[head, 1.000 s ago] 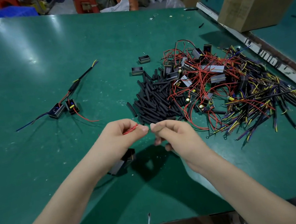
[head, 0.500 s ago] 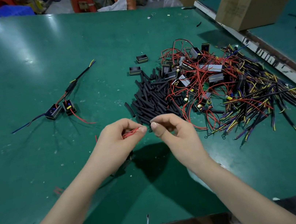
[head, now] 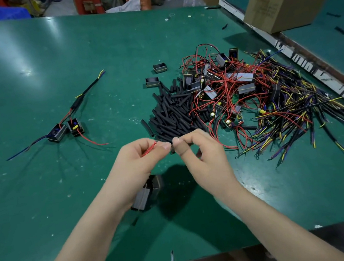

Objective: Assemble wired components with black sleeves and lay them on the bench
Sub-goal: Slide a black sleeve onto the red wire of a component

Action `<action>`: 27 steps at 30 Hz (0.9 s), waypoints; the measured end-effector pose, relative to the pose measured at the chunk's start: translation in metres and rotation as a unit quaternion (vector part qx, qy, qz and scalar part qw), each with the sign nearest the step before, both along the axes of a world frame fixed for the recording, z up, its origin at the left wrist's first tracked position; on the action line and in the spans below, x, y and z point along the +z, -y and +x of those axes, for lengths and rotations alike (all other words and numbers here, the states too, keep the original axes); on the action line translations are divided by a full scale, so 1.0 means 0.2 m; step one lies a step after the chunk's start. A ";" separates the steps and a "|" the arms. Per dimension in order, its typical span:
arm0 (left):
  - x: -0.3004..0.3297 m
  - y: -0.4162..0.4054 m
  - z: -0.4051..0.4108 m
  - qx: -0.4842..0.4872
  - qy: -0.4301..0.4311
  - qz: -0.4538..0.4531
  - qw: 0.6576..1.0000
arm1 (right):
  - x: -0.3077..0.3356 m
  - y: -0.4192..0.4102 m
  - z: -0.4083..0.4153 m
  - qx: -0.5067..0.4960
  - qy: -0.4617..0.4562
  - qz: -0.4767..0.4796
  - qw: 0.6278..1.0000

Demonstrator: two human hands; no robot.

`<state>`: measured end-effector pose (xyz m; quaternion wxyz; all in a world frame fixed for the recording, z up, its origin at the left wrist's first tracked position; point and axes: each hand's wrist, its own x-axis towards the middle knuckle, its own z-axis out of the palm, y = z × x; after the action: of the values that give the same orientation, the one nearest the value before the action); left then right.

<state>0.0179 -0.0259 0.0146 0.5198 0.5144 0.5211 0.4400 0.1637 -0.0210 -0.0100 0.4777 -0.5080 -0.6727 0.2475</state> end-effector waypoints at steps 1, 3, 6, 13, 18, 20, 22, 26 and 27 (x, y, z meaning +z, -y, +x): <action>-0.01 0.00 -0.01 0.016 -0.057 0.056 0.997 | 0.02 0.00 -0.02 0.014 -0.049 -0.077 0.996; -0.03 0.00 -0.03 0.019 -0.203 0.195 0.959 | 0.06 -0.01 -0.03 0.045 -0.153 -0.236 0.959; -0.03 0.00 -0.09 -0.048 -0.381 0.366 0.848 | 0.11 -0.04 -0.01 0.090 -0.250 -0.480 0.836; -0.02 0.01 -0.09 0.016 -0.225 0.199 0.954 | 0.08 -0.02 -0.03 0.119 -0.236 -0.404 0.876; 0.01 0.00 -0.09 0.027 -0.061 0.050 0.997 | 0.02 0.01 0.00 0.086 -0.056 -0.002 0.995; 0.03 0.01 -0.09 0.003 -0.009 0.017 1.000 | 0.00 0.01 0.00 0.070 0.020 0.111 0.991; 0.04 0.01 -0.09 -0.021 0.018 -0.021 0.999 | 0.01 0.00 0.00 0.054 0.051 0.166 0.983; 0.03 0.01 -0.10 -0.040 0.020 -0.054 0.998 | 0.03 0.01 -0.02 0.064 0.043 0.096 0.992; 0.02 0.00 -0.10 -0.027 -0.005 -0.032 0.999 | 0.04 0.01 -0.03 0.066 -0.006 0.007 0.998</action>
<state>-0.0026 -0.0266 0.0193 0.5456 0.5134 0.5232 0.4063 0.1577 -0.0236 -0.0023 0.4680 -0.4578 -0.7036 0.2762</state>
